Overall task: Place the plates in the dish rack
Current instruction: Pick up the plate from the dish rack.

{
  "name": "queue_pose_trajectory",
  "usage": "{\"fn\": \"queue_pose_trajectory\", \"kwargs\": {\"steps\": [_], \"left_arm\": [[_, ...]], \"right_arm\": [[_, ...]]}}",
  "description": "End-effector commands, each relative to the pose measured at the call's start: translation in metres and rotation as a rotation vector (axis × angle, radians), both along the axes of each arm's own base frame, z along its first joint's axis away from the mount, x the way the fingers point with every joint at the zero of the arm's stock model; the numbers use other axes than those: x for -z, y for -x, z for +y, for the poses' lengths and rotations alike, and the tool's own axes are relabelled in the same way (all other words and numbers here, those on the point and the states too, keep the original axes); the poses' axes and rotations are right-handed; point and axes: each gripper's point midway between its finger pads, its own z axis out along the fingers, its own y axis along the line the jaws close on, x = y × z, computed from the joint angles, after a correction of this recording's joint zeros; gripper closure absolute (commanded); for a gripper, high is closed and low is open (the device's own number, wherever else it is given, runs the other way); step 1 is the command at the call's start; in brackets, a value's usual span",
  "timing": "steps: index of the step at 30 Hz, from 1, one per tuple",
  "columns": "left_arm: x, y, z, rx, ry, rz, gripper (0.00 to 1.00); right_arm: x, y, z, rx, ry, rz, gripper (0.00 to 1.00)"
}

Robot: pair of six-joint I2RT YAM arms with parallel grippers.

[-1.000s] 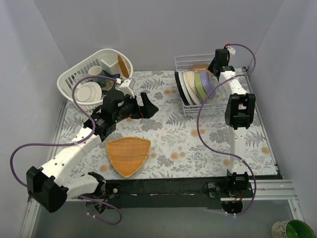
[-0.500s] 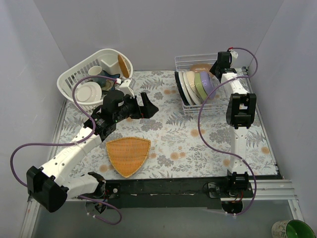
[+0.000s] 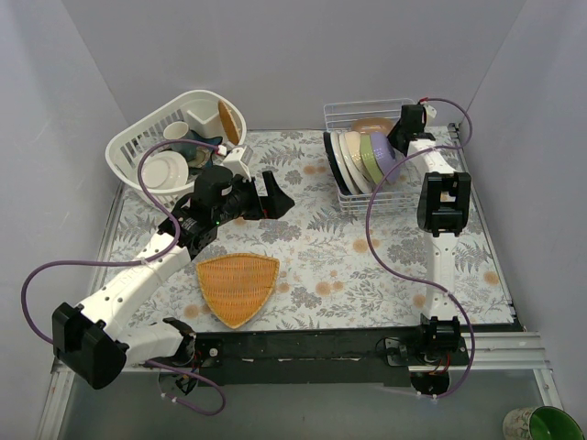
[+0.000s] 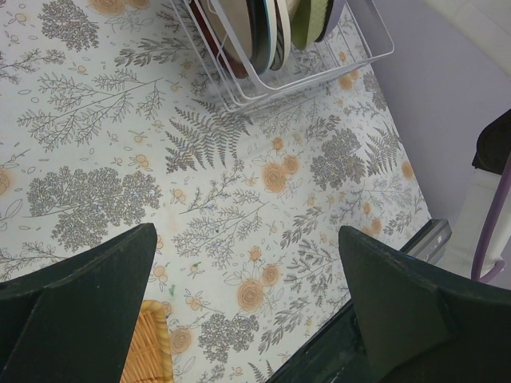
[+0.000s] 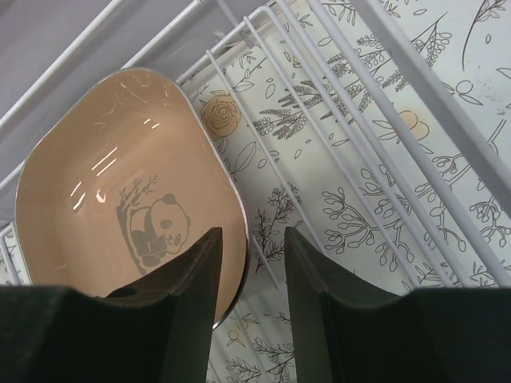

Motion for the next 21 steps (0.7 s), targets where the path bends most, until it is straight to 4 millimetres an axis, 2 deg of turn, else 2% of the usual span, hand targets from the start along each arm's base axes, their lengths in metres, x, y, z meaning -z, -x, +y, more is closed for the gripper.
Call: {"fn": "queue_pose_trajectory", "kwargs": {"steps": [1, 4, 6, 13, 21], "left_arm": [[-0.0092, -0.0031, 0.0015, -0.013, 0.011, -0.020, 0.02], [-0.0085, -0.0030, 0.0016, -0.013, 0.010, -0.018, 0.02], [-0.0080, -0.0032, 0.0015, -0.013, 0.010, -0.017, 0.02], [-0.0080, -0.0027, 0.0017, -0.014, 0.011, -0.017, 0.02], [-0.0078, -0.0031, 0.0005, -0.010, 0.014, -0.015, 0.02]], "right_arm": [[-0.0077, -0.0099, -0.0021, 0.002, -0.035, -0.057, 0.56], [-0.0069, -0.0097, -0.0029, 0.002, -0.043, -0.057, 0.59], [-0.0062, -0.0096, -0.0036, 0.000, -0.048, -0.057, 0.66], [-0.0029, -0.0082, -0.0046, -0.005, -0.062, -0.059, 0.97], [-0.0112, -0.0061, -0.0042, -0.003, -0.083, -0.093, 0.99]]}}
